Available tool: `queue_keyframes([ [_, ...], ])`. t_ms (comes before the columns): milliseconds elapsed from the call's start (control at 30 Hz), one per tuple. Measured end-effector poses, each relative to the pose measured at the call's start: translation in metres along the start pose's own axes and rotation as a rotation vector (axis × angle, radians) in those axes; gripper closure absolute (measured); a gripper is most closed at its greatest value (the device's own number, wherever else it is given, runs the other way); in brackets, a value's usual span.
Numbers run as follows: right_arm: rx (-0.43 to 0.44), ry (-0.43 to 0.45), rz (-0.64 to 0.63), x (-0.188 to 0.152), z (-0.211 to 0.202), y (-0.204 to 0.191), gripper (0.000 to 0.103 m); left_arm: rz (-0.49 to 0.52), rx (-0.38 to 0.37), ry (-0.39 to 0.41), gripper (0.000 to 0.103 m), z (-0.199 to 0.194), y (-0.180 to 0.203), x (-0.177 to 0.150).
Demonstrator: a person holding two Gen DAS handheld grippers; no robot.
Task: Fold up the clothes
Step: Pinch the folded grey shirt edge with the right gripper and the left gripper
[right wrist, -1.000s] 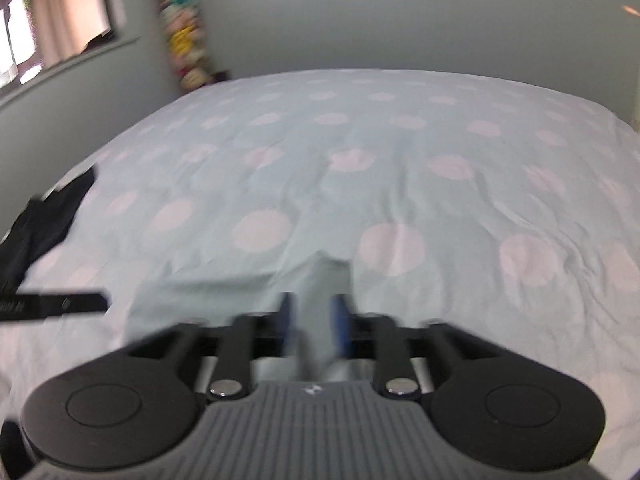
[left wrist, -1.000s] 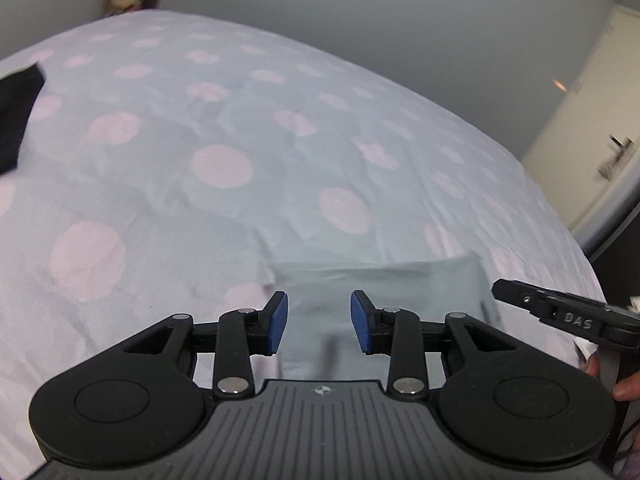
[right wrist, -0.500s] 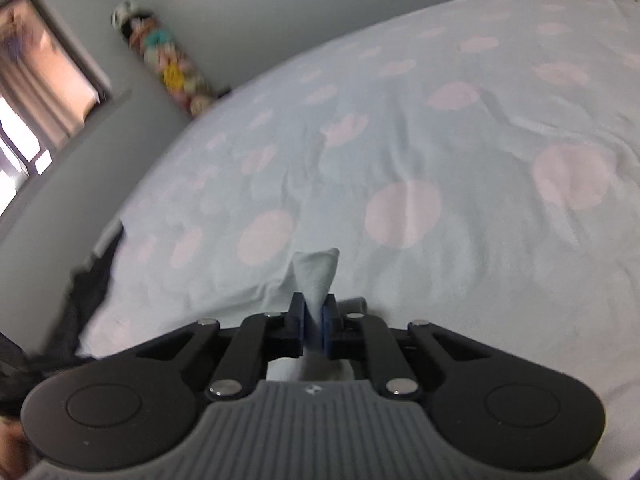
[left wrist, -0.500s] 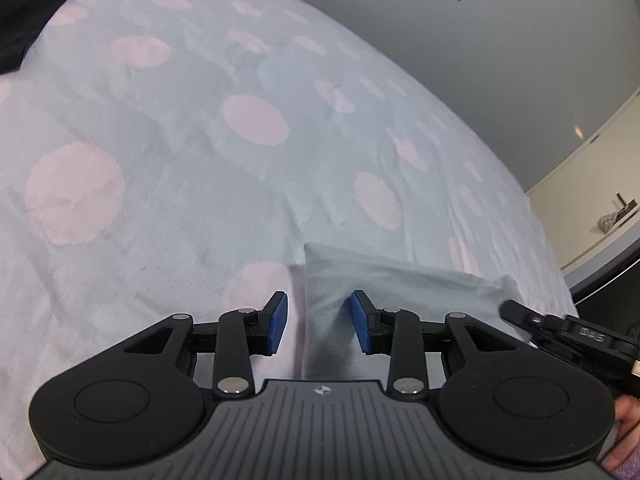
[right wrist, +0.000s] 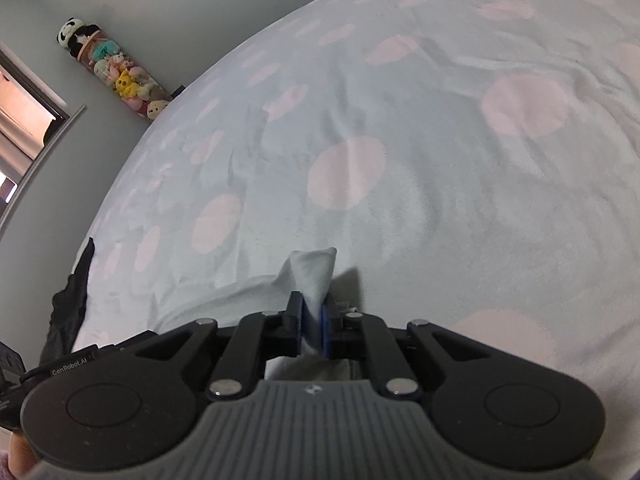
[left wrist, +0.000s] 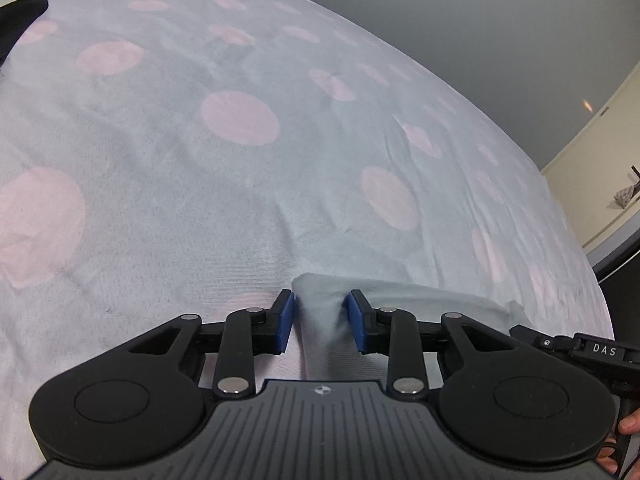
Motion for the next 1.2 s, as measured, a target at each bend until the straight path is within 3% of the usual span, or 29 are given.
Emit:
queue_keyframes([
  [67,-0.013,0.006,-0.009,0.0,-0.001,0.0,0.091,0.001,0.009,0.015,0.075,-0.006,0.002,0.0],
  [167,-0.071,0.035,-0.032,-0.001,-0.01,-0.004,0.067,0.035,0.048,0.078,0.075,-0.026,0.01,-0.006],
  [267,-0.126,0.079,-0.072,-0.003,-0.026,-0.009,0.067,0.035,0.051,0.106,0.075,-0.048,0.017,-0.018],
  [433,-0.146,0.146,-0.1,-0.01,-0.06,-0.026,0.079,0.049,0.052,0.111,0.075,-0.073,0.032,-0.047],
  [567,-0.102,0.098,-0.115,-0.03,-0.068,-0.043,0.08,0.062,0.059,0.063,0.076,-0.075,0.036,-0.068],
  [833,-0.18,-0.059,-0.121,-0.041,-0.04,-0.041,0.081,0.085,0.129,0.01,0.076,-0.063,0.025,-0.082],
  [1000,-0.181,-0.061,-0.134,-0.043,-0.041,-0.042,0.08,0.056,0.11,0.009,0.075,-0.065,0.02,-0.082],
  [1067,-0.153,-0.018,-0.109,-0.042,-0.049,-0.039,0.079,0.039,0.093,0.018,0.075,-0.069,0.019,-0.081],
  [1133,-0.124,0.031,-0.077,-0.039,-0.057,-0.035,0.069,0.021,0.067,0.041,0.073,-0.073,0.017,-0.077],
  [1200,-0.115,0.063,-0.032,-0.036,-0.062,-0.028,0.059,-0.004,0.05,0.065,0.059,-0.075,0.015,-0.071],
])
Point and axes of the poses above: each gripper's, at about its wrist camera, not at the fingertips, and z roughly the way its jaws point, y to its right, x to its top, the point moved 2 cm from there along z, roughly the way its jaws point, and after that the axes turned 12 degrees about -z, right-handed, at the moved point
